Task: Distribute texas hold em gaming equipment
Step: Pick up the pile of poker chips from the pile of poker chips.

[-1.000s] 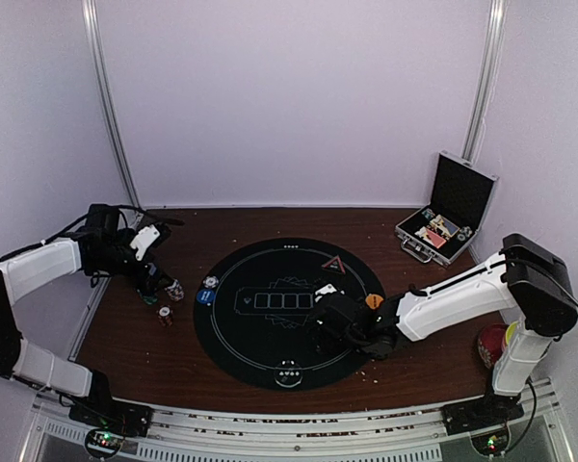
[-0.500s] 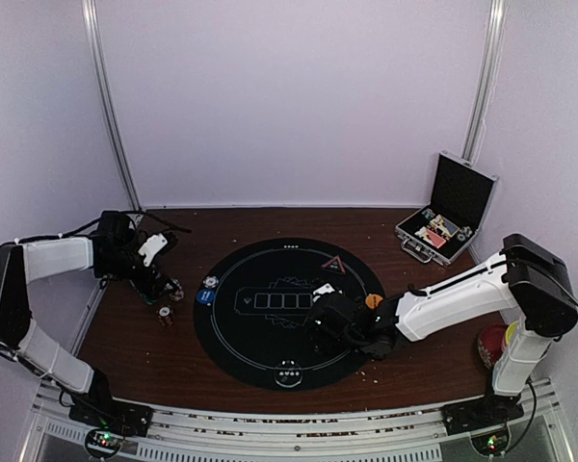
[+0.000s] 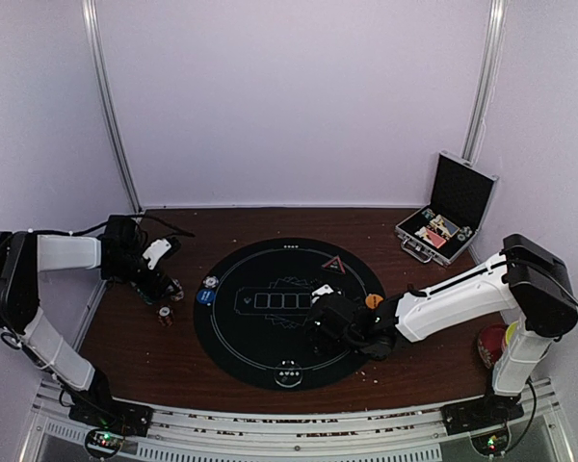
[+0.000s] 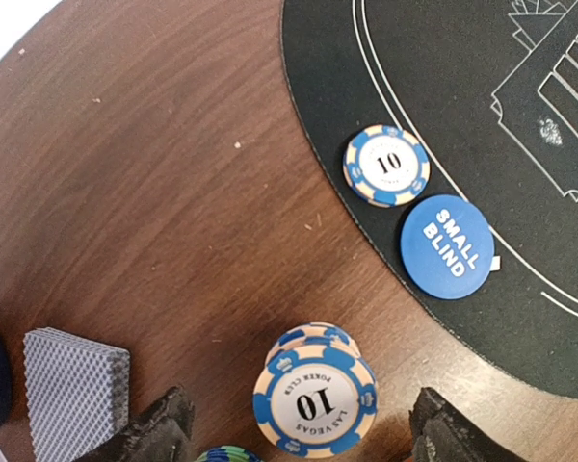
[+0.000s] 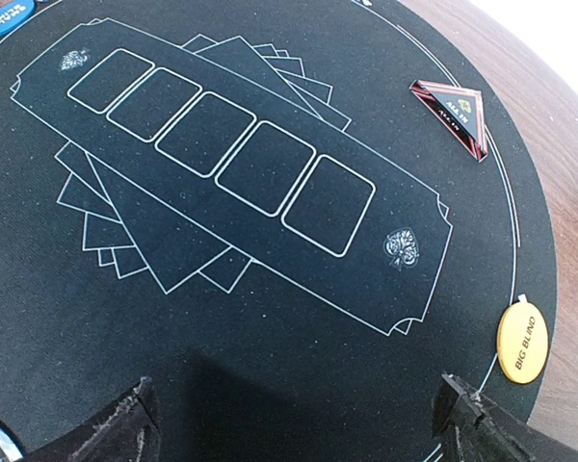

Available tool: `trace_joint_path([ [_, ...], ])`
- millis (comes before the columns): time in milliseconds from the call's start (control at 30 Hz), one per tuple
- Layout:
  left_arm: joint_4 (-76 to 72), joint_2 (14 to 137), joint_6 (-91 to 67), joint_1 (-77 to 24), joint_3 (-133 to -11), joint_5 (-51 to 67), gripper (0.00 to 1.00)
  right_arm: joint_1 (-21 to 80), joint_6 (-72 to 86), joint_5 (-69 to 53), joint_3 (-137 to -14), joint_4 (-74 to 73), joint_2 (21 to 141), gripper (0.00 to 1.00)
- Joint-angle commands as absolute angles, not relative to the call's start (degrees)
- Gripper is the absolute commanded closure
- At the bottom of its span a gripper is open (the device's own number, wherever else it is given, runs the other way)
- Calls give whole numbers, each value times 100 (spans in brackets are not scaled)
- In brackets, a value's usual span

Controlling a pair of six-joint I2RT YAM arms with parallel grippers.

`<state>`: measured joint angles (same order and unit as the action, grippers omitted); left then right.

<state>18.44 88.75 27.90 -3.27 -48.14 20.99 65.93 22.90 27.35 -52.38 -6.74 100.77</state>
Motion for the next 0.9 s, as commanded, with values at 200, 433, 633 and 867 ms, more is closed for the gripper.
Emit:
trace_joint_path([
  [200, 1597, 9001, 2687, -308, -4957, 2147, 27, 6655, 2277, 2942, -5396, -738, 10131, 0],
  [433, 1599, 9024, 2685, -307, -4964, 2205, 33, 6665, 2279, 2961, -5410, -738, 10147, 0],
  [633, 1607, 9103, 2678, -306, -4991, 2231, 35, 6668, 2276, 2970, -5413, -747, 10149, 0],
  [867, 1625, 9086, 2683, -308, -4998, 2290, 38, 6676, 2269, 2979, -5424, -756, 10168, 0],
])
